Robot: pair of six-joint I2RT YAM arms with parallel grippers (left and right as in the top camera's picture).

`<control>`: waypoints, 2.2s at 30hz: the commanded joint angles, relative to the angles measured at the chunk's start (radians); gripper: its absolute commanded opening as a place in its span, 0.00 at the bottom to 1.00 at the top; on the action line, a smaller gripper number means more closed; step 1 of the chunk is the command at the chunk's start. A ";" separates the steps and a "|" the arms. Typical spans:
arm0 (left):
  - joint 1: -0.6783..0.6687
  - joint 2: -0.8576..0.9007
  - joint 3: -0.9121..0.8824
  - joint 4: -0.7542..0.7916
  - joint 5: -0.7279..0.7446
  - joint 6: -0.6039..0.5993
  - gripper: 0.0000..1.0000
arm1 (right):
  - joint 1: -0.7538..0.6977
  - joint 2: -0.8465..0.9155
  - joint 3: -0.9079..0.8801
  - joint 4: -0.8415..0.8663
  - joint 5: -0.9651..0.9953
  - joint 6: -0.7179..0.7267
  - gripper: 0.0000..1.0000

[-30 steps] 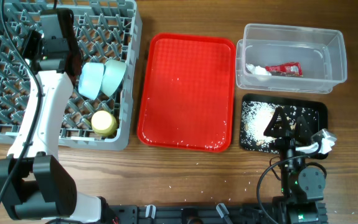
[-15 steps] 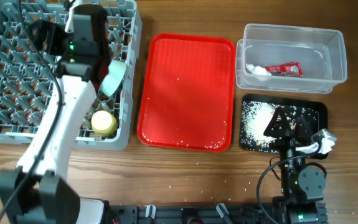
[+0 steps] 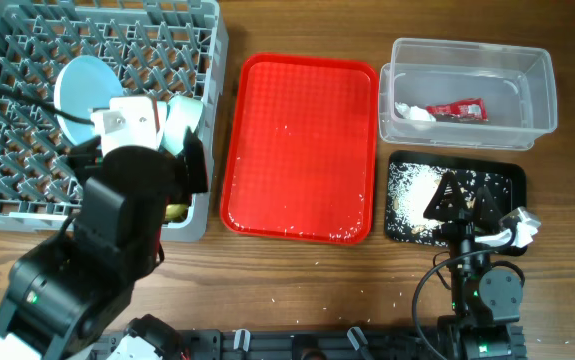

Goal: Sort waste into correct bins and load items into the dishwasher rack

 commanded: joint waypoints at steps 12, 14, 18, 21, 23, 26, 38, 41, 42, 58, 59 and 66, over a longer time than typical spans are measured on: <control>0.072 -0.150 -0.171 0.211 0.348 -0.128 1.00 | -0.004 -0.007 -0.002 0.002 -0.004 0.007 1.00; 0.138 -0.259 -0.349 0.421 0.489 -0.102 1.00 | -0.004 -0.007 -0.002 0.002 -0.004 0.007 1.00; 0.227 -0.510 -0.715 0.676 0.672 -0.069 1.00 | -0.004 -0.007 -0.002 0.002 -0.005 0.007 1.00; 0.234 -0.719 -0.920 0.701 0.708 -0.036 1.00 | -0.004 -0.007 -0.002 0.002 -0.004 0.007 1.00; 0.234 -0.845 -1.022 0.711 0.738 0.035 1.00 | -0.004 -0.007 -0.002 0.002 -0.005 0.007 1.00; 0.234 -0.953 -1.136 0.714 0.739 0.083 1.00 | -0.004 -0.007 -0.002 0.002 -0.004 0.007 1.00; 0.229 -0.956 -1.358 0.982 0.626 0.082 1.00 | -0.004 -0.007 -0.002 0.002 -0.004 0.007 1.00; 0.250 -0.956 -1.362 1.110 0.583 0.082 1.00 | -0.004 -0.007 -0.002 0.002 -0.004 0.006 1.00; 0.250 -0.956 -1.363 1.088 0.581 0.082 1.00 | -0.004 -0.007 -0.002 0.002 -0.004 0.007 1.00; 0.250 -0.951 -1.363 0.941 0.581 0.082 1.00 | -0.004 -0.007 -0.002 0.002 -0.004 0.007 1.00; 0.250 -0.951 -1.363 0.941 0.581 0.082 1.00 | -0.004 -0.007 -0.002 0.002 -0.004 0.007 1.00; 0.250 -0.951 -1.363 0.941 0.581 0.082 1.00 | -0.004 -0.007 -0.002 0.002 -0.004 0.007 1.00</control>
